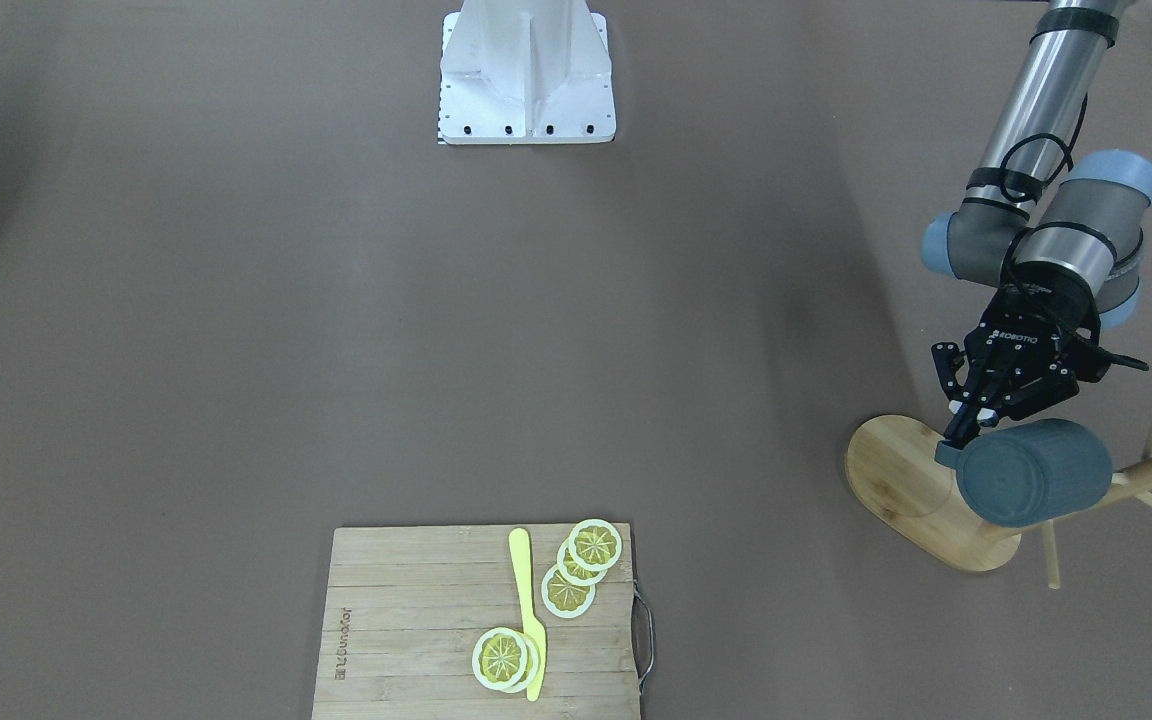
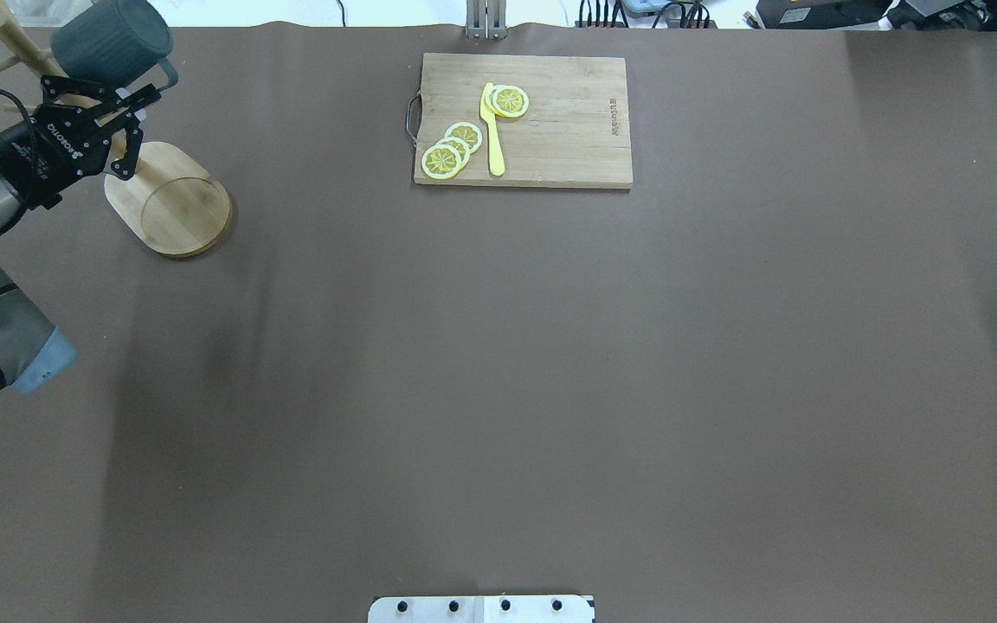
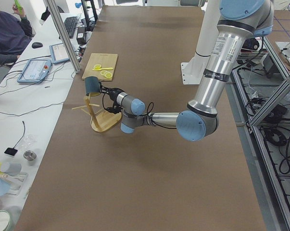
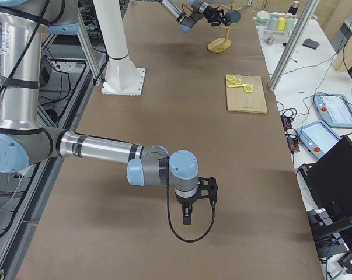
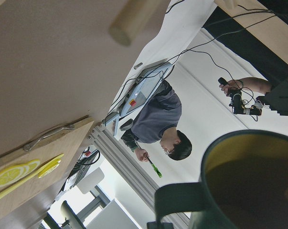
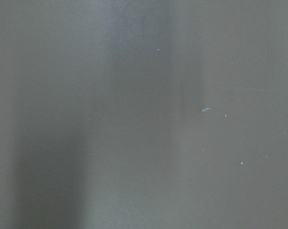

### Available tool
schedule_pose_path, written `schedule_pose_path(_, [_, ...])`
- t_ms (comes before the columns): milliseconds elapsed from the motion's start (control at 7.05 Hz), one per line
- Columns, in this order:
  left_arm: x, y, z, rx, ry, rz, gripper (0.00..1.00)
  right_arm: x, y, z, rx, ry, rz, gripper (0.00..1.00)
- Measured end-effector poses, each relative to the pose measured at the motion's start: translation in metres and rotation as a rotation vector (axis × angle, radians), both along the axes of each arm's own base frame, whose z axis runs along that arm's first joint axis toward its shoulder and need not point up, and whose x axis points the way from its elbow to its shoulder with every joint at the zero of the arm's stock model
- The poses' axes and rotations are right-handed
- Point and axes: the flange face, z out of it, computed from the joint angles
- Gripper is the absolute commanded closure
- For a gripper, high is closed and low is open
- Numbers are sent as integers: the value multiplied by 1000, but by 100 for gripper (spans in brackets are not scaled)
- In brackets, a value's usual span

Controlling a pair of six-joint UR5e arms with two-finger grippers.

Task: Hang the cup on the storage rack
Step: 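Position the mug handle over a rack peg with the left gripper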

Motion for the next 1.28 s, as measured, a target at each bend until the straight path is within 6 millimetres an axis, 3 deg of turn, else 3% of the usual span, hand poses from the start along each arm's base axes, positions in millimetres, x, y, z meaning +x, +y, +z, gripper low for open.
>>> schedule_pose_path(425, [-3, 4, 16, -15, 27, 9, 100, 0, 0, 0, 0, 0, 0, 0])
schedule_pose_path(1276, [-4, 4, 26, -32, 21, 5, 100, -1, -1, 1, 0, 0, -1, 0])
